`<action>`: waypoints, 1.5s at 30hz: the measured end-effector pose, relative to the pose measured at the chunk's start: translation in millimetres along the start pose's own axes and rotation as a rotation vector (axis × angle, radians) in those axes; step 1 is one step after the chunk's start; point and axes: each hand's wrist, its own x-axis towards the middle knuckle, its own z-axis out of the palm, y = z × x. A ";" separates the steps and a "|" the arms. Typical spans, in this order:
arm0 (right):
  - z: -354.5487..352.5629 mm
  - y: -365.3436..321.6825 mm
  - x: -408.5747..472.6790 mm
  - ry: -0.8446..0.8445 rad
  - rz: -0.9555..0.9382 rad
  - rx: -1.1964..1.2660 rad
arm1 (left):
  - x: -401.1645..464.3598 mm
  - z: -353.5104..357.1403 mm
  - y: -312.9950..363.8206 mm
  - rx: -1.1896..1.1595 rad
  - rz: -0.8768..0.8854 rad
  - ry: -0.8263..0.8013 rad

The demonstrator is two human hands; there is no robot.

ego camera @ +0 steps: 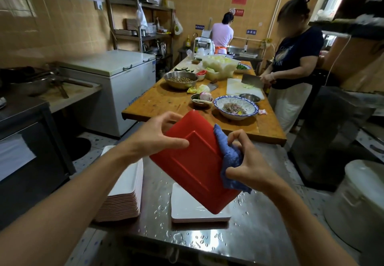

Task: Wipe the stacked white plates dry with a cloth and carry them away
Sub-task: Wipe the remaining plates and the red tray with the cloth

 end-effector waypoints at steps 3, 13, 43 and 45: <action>-10.4 -7.3 0.1 -0.100 -0.030 -0.067 | -1.4 4.6 -0.6 -0.076 -0.015 -0.191; 30.5 -45.6 37.1 0.130 -0.340 -0.367 | -4.9 33.0 -11.5 -0.238 0.048 0.066; 80.7 13.1 -16.0 0.271 -0.270 -0.583 | -15.5 46.4 -41.7 -1.064 -0.463 0.347; 103.5 3.3 -17.3 0.235 -0.316 -0.573 | -17.8 52.5 -41.2 -1.100 -0.463 0.345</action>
